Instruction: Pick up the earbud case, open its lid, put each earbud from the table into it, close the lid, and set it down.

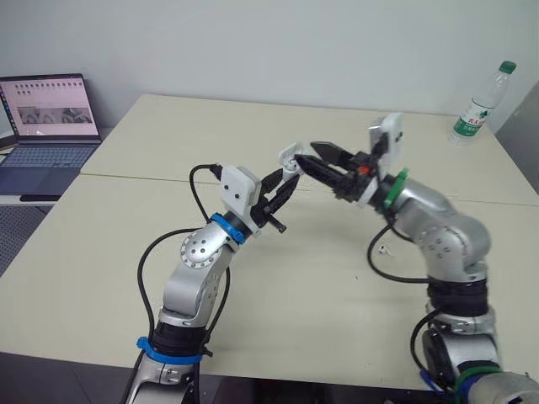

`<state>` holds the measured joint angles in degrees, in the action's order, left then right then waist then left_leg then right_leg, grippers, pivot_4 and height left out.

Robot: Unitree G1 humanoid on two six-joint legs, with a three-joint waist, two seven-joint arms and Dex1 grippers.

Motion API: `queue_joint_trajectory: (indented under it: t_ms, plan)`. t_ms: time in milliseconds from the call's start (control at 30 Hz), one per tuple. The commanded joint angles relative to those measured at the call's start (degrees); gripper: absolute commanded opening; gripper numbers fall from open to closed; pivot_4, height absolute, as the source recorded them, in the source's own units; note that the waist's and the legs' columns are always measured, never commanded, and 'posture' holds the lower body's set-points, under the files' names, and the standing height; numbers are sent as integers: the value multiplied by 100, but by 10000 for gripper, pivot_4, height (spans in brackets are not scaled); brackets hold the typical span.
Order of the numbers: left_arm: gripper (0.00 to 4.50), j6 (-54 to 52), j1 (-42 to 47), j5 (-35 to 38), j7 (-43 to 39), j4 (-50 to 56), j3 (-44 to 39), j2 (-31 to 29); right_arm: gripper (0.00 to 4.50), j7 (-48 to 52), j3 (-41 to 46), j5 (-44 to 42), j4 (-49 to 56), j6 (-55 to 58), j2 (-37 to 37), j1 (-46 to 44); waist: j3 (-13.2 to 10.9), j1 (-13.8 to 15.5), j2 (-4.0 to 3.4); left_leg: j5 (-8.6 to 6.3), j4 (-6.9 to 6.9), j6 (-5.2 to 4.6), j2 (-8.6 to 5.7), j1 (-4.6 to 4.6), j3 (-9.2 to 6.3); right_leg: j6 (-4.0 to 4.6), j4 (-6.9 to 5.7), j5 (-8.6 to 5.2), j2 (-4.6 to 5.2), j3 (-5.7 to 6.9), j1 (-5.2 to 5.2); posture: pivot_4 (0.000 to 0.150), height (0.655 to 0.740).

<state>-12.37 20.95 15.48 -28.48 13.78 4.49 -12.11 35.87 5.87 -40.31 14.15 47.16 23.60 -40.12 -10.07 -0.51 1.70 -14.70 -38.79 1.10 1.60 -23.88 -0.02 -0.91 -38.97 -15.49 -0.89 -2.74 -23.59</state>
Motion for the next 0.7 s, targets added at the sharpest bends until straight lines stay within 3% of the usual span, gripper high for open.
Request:
queue_joint_trajectory:
  t_ms: [33, 200, 433, 700]
  plan:
    - [7505, 140, 30, 50, -84, 193, -74, -79, 28006, 812, -84, 128, -353, 193, 977, -102, 0, 14, 0, 0, 0, 0, -1, 0, -2, 0, 2, 0, 0, 3, 2, 1500, 7400]
    - [7505, 273, 11, -118, -23, 114, -44, -127, 28006, 1541, -627, 1380, -1129, -1085, 2136, 806, 0, 42, 2, -1, 1, -2, -4, 2, 3, 0, 12, -2, -1, 4, 12, 1500, 7400]
    - [7505, 285, -42, -198, 70, 116, 32, -79, 28006, 1663, -791, 2181, -1434, -1889, 2413, 1807, -2, 3, -2, -1, 0, -2, 1, 11, 6, -1, 1, -2, -4, -11, 8, 1500, 7400]
    - [7505, 315, 135, -183, -25, -48, -5, -142, 28006, 1958, -877, 2503, -1548, -2044, 2483, 2027, -2, 14, -2, -1, -1, -1, -2, 11, 6, -1, 2, -2, -4, -12, 9, 1500, 7400]
